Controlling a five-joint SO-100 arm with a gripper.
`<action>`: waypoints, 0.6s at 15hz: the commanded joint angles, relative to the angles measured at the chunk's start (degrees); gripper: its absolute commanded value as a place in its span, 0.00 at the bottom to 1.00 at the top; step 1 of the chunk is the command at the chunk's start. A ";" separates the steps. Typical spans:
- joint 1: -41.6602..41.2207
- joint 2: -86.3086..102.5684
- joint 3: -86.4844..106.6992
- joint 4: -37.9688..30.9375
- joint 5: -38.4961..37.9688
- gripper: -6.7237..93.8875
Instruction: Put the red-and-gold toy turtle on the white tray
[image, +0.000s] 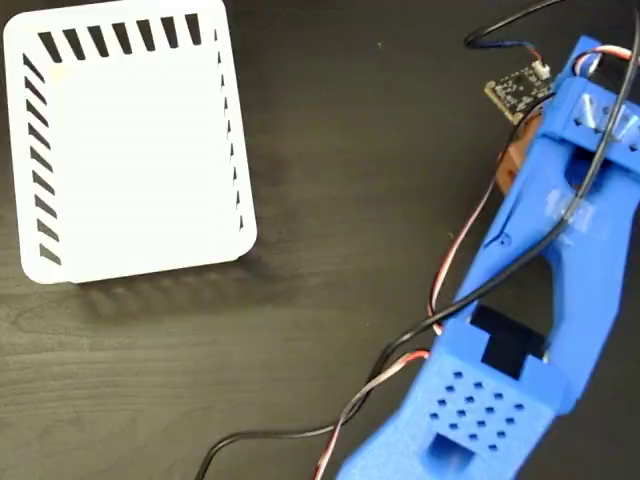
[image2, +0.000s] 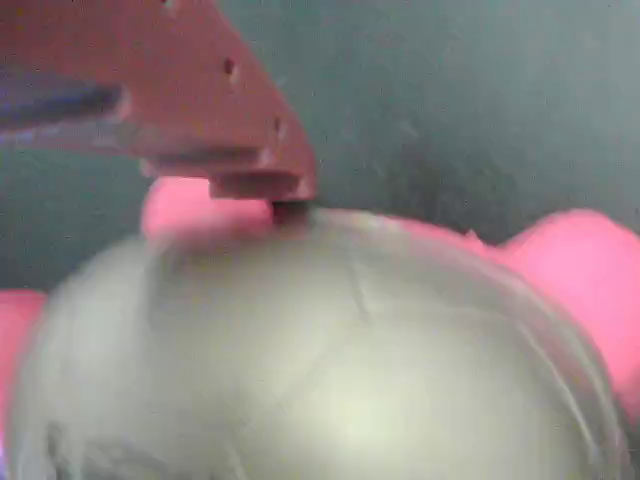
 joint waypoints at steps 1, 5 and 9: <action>0.26 2.64 0.44 -1.41 0.44 0.66; 0.53 2.46 0.70 -1.93 0.44 0.60; 0.70 2.72 0.79 -2.02 0.88 0.31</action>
